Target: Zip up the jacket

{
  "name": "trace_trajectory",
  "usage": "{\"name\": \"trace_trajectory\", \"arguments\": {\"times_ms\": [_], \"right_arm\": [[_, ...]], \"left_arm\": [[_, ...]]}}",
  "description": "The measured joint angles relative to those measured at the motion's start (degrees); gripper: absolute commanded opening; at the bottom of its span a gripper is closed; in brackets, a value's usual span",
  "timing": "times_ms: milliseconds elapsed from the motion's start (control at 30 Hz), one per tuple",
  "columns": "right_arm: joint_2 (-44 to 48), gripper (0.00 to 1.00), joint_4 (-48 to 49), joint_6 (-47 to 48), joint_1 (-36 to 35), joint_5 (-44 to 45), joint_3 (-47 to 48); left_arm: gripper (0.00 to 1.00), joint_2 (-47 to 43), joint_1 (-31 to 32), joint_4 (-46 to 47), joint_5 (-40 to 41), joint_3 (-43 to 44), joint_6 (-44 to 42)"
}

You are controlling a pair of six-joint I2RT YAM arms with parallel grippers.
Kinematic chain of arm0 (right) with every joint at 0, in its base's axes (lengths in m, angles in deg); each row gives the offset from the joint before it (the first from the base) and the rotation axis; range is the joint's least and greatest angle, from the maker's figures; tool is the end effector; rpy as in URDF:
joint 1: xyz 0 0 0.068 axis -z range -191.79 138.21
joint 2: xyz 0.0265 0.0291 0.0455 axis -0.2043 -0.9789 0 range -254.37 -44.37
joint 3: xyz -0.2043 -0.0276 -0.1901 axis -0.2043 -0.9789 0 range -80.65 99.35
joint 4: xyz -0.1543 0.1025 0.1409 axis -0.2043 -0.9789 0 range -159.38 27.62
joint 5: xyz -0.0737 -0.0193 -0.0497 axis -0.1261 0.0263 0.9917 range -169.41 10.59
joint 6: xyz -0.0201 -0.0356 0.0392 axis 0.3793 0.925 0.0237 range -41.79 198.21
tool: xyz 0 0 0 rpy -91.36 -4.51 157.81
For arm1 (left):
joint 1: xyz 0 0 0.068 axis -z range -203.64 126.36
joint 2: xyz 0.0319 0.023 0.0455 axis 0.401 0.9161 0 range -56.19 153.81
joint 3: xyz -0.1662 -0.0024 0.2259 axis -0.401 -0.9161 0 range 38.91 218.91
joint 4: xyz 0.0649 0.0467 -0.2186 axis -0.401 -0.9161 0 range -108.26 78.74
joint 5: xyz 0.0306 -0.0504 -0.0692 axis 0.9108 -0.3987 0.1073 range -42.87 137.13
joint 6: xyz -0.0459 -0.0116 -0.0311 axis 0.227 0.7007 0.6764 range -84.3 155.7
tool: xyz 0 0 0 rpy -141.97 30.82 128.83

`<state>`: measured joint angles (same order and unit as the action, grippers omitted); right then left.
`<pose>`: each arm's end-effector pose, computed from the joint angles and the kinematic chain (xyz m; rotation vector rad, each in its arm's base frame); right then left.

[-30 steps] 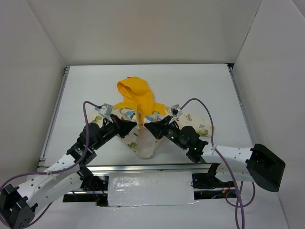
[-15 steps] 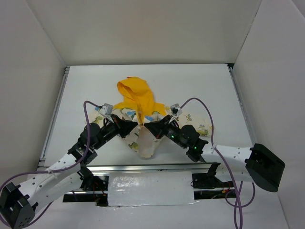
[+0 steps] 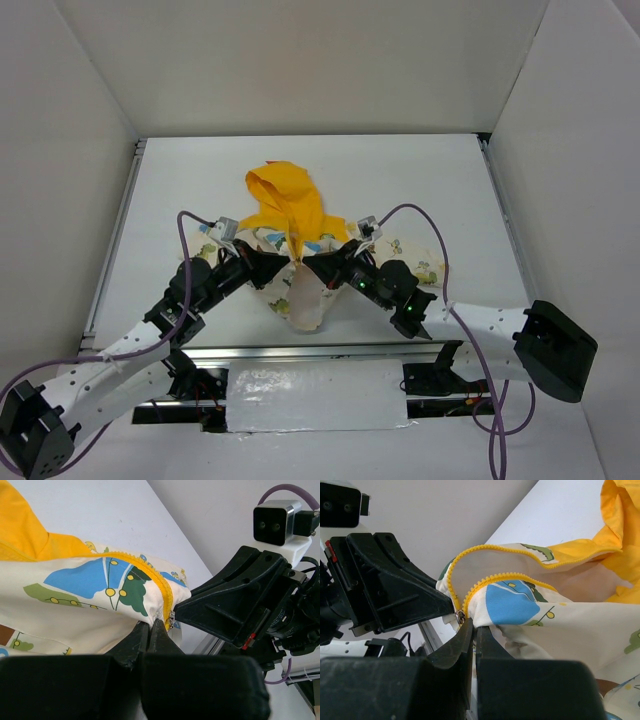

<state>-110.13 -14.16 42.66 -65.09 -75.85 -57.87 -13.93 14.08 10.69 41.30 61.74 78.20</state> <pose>0.1329 0.1741 0.2697 -0.1931 1.5894 1.1921 0.1192 -0.0974 0.2867 0.0188 1.6512 -1.1743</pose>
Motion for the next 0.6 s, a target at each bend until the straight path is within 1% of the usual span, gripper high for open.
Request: {"name": "trace_trajectory", "arguments": {"times_ms": [400, 500, 600], "right_arm": [[-1.8, 0.0, -2.3, 1.0, 1.4, -2.2, 2.6], [-2.3, 0.0, -4.2, 2.3, 3.0, -5.2, 3.5], [-2.3, 0.0, -6.1, 3.1, 5.9, -10.8, 4.0]], "left_arm": [[0.0, 0.7, -0.4, 1.4, -1.3, -0.8, -0.1], [0.0, 1.5, -0.5, 1.8, -3.2, -0.8, -0.5], [0.0, 2.4, -0.6, 1.4, -5.4, -0.7, -1.8]]}}
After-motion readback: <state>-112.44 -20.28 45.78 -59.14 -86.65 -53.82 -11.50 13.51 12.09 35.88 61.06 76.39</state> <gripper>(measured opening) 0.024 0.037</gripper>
